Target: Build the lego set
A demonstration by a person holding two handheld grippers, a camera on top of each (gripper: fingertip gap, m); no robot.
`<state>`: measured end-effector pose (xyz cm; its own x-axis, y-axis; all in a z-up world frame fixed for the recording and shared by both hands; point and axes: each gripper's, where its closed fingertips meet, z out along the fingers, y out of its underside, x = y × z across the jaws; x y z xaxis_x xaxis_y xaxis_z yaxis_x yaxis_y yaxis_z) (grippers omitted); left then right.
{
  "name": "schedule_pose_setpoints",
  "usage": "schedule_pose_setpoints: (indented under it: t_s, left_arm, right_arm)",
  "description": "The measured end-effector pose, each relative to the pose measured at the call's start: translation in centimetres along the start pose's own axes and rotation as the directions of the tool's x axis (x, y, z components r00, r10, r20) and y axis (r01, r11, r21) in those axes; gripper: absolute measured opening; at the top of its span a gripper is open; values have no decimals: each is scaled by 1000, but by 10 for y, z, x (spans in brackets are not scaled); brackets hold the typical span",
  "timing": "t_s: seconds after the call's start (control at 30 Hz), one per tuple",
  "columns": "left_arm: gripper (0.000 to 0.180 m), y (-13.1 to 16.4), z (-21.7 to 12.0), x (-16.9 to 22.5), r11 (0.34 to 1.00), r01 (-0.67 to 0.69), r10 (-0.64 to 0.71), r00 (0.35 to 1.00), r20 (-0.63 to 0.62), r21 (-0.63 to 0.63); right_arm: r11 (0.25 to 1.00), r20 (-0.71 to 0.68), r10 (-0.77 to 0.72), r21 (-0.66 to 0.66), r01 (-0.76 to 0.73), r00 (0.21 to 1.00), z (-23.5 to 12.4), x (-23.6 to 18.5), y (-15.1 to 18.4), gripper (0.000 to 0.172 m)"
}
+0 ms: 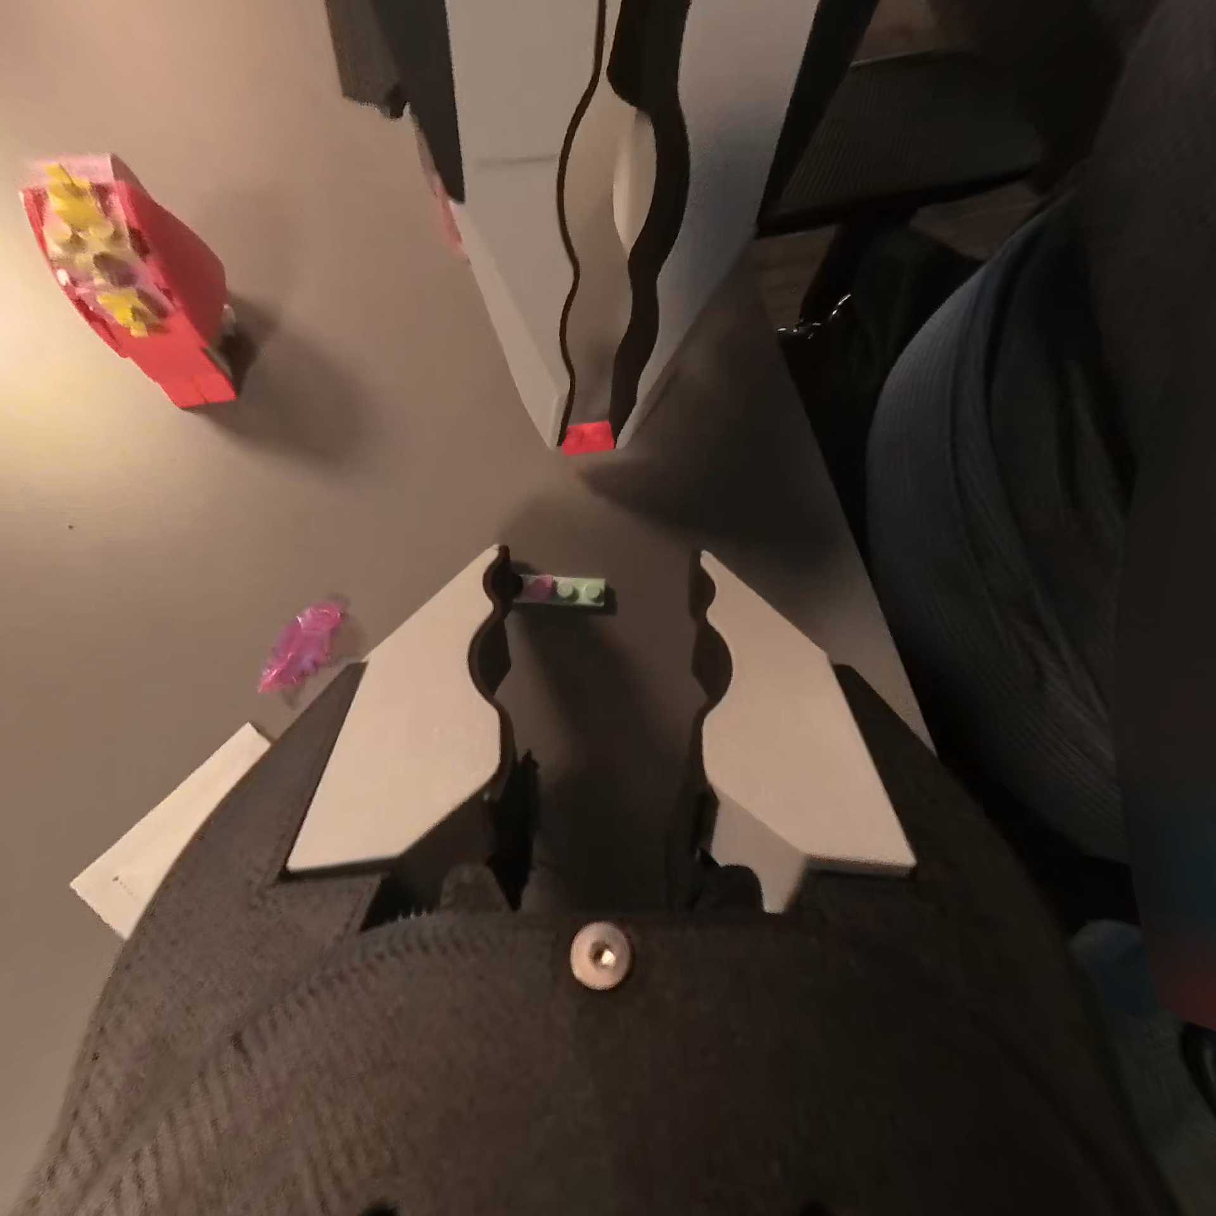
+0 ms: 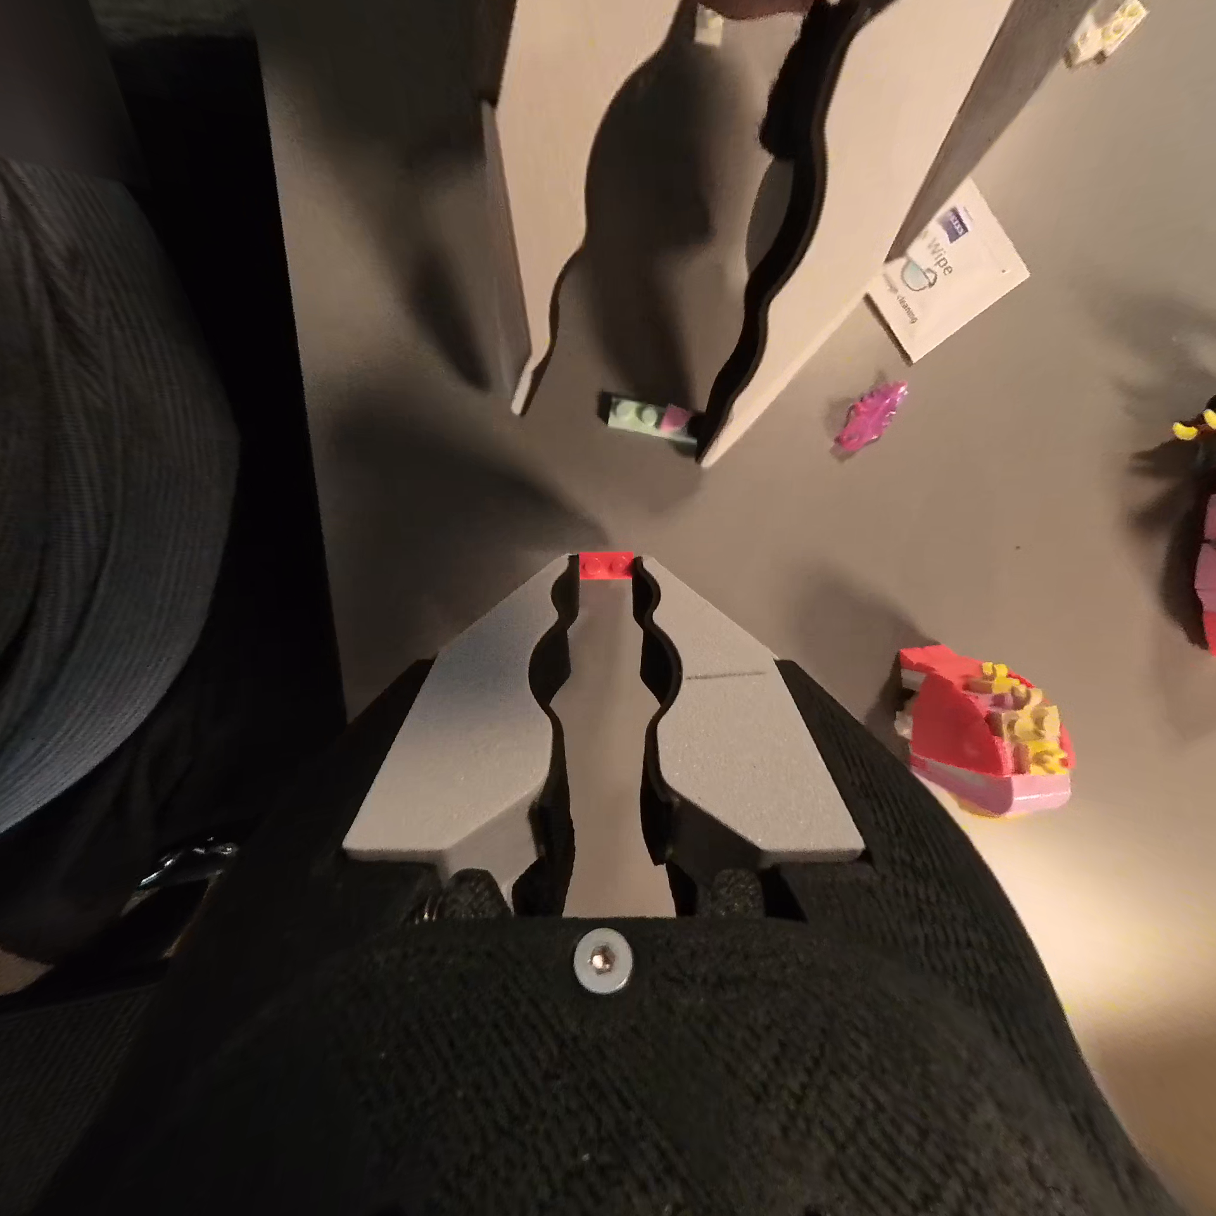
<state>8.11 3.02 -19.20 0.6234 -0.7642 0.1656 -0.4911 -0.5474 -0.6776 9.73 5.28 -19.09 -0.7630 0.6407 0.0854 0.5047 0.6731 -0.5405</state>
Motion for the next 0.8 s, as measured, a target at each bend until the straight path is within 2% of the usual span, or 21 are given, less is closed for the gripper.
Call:
schedule_pose_setpoints:
  t_s: [0.3, 0.47, 0.67, 0.8]
  left_arm:
    - [41, 24, -18, 16, 995, 94, -93, 993, 76, -14]
    - [45, 35, -25, 20, 999, 14, -8, 990, 143, -38]
    - [44, 40, -31, 19, 996, 71, -65, 991, 114, -52]
    - [31, 43, -34, 22, 992, 123, -118, 988, 102, -37]
  right_arm:
    - [1000, -16, 16, 5, -16, 1000, 7, 2, -6, 15]
    - [1000, 8, -16, 12, 16, 1000, 14, -3, -16, 15]
    - [999, 21, -44, 12, 44, 999, 18, -9, -22, 15]
    - [999, 17, -49, 21, 49, 999, 19, -9, -25, 15]
